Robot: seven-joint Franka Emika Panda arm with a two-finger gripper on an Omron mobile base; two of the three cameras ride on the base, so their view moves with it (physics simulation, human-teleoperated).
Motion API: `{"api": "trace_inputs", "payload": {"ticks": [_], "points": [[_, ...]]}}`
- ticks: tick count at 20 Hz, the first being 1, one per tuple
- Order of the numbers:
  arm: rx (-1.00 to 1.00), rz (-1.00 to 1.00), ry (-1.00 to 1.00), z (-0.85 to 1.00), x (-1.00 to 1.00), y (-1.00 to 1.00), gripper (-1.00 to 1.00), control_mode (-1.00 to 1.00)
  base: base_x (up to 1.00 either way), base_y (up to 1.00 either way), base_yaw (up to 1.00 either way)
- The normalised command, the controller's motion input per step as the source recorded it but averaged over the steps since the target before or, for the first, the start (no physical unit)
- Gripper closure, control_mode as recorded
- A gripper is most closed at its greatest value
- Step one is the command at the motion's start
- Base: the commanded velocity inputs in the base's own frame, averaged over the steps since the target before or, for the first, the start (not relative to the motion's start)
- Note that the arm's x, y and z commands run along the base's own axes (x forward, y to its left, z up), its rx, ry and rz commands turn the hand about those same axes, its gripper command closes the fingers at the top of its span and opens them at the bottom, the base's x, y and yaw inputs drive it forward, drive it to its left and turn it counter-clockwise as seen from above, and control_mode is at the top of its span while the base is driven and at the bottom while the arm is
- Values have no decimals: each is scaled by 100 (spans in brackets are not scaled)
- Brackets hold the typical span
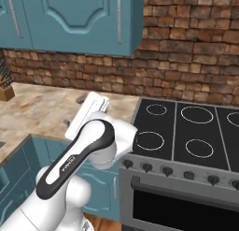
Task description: Retrieve the wine glasses from the counter and place one next to each plate.
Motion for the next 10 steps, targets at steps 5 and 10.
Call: {"api": "trace_inputs", "payload": {"ticks": [5, 10], "points": [[0, 0, 0, 0, 0, 0, -100, 100, 9, 27, -7], [0, 0, 0, 0, 0, 0, -100, 100, 34, 33, -3]]}}
